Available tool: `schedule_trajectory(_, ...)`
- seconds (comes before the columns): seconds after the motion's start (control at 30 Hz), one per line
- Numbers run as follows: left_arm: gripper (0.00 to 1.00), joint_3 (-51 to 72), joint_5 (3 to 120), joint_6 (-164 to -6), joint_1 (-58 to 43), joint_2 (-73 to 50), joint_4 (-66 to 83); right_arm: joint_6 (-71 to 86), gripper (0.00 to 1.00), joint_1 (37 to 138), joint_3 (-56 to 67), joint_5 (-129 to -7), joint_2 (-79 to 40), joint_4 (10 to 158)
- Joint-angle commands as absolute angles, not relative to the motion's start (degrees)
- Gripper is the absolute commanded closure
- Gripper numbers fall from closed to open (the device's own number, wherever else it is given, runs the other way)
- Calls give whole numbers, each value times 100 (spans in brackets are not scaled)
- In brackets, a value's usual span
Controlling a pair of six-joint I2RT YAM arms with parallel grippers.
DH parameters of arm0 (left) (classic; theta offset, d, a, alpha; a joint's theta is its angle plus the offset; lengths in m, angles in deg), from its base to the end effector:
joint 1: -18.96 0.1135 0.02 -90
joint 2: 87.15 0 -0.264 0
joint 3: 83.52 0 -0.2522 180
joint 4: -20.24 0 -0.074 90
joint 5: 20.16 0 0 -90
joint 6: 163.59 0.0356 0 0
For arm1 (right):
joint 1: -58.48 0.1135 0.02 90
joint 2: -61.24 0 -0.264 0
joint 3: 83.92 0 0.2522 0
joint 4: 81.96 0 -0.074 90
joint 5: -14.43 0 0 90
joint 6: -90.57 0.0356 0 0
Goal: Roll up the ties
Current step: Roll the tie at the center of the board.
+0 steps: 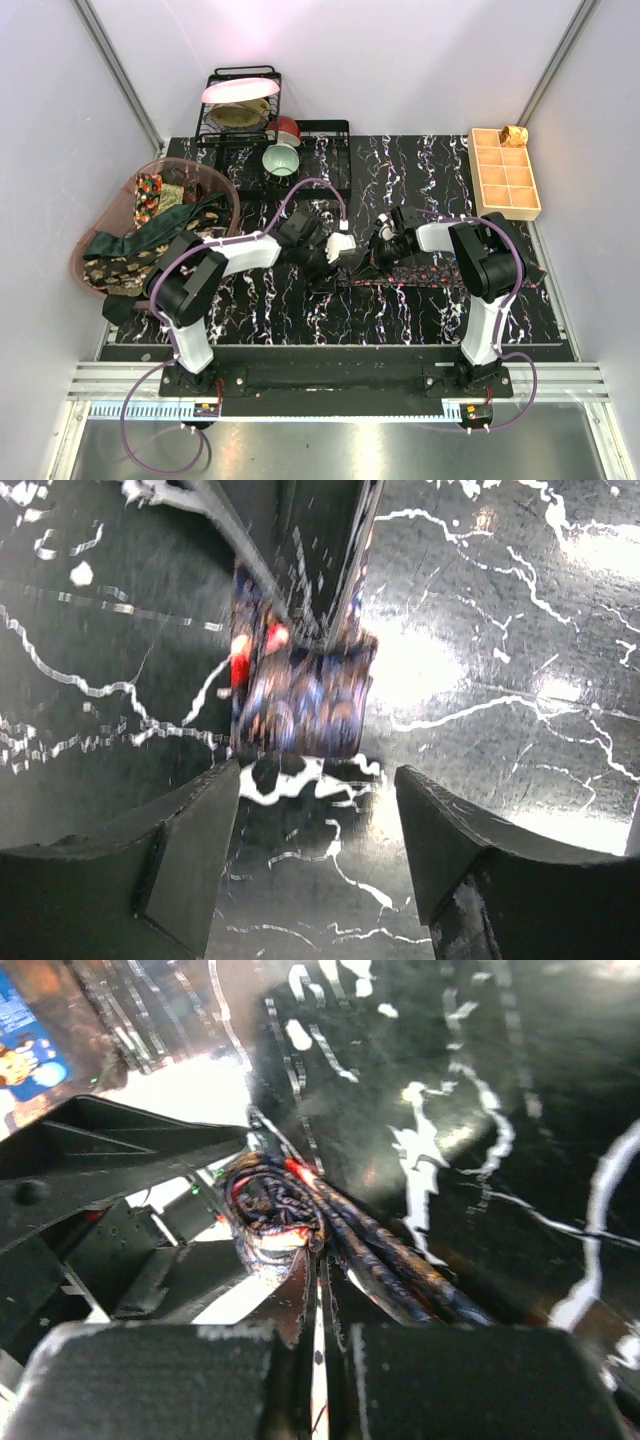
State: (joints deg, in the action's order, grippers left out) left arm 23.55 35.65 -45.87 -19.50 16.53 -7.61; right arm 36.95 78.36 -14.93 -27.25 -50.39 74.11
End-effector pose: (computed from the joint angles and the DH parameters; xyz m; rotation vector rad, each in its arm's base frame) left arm 0.2640 -0.2353 0.1528 1.5646 2.0004 -0.8413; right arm 0.3123 0.1412 0.0985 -0.1421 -2.7702 -1.3626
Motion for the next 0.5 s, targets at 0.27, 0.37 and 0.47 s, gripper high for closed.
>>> schedule_trajectory(0.27, 30, 2630, 2546, -4661, -1840, 1735, 1052, 3133, 100, 7852, -1110, -3681, -5275, 6416)
schedule_trajectory(0.37, 31, 2586, 2476, -4398, -1857, 1832, 1026, 3089, 100, 7852, -1092, -3655, -5310, 6398)
schedule_trajectory(0.47, 37, 2533, 2598, -4222, -1901, 1937, 929, 3072, 100, 7835, -1100, -3672, -5346, 6398)
